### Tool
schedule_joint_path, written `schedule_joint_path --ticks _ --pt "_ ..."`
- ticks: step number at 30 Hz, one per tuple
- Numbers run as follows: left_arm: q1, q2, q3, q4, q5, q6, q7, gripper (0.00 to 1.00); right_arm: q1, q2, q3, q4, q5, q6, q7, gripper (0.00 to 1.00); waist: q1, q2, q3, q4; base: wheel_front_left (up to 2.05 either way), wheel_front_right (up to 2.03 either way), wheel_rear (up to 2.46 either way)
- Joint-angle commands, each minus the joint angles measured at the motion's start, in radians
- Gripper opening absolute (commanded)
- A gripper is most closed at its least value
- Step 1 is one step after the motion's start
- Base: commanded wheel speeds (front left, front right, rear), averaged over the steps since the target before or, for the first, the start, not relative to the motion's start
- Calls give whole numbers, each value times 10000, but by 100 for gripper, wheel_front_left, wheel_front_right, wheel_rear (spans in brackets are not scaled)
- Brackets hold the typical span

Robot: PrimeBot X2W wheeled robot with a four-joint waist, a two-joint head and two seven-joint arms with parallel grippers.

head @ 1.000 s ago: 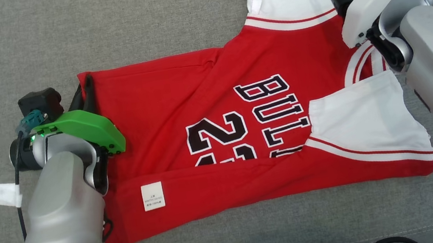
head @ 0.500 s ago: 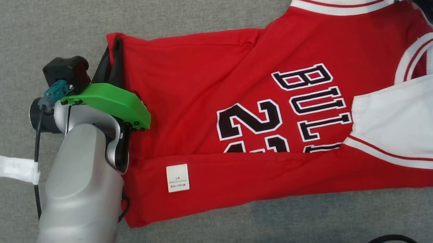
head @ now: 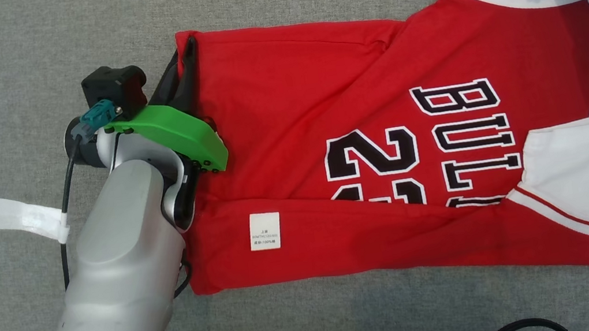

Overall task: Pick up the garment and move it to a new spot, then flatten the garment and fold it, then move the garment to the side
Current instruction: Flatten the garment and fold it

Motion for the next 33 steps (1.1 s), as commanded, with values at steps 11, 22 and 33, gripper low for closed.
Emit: schedule_joint_path --ticks 11,22,33 --pt "-28 14 11 107 -34 152 15 0 -16 1 287 -55 179 -5 -655 0 -1 0 -153 -185 0 0 0" --pt "694 332 974 550 315 91 12 0 1399 84 787 -1261 1134 -5 -1967 0 -1 0 -1572 -1174 0 0 0" --pt "1963 888 1705 358 436 18 12 0 3444 -444 1106 -3014 2732 -5 -3069 0 -1 0 -3224 -2143 0 0 0"
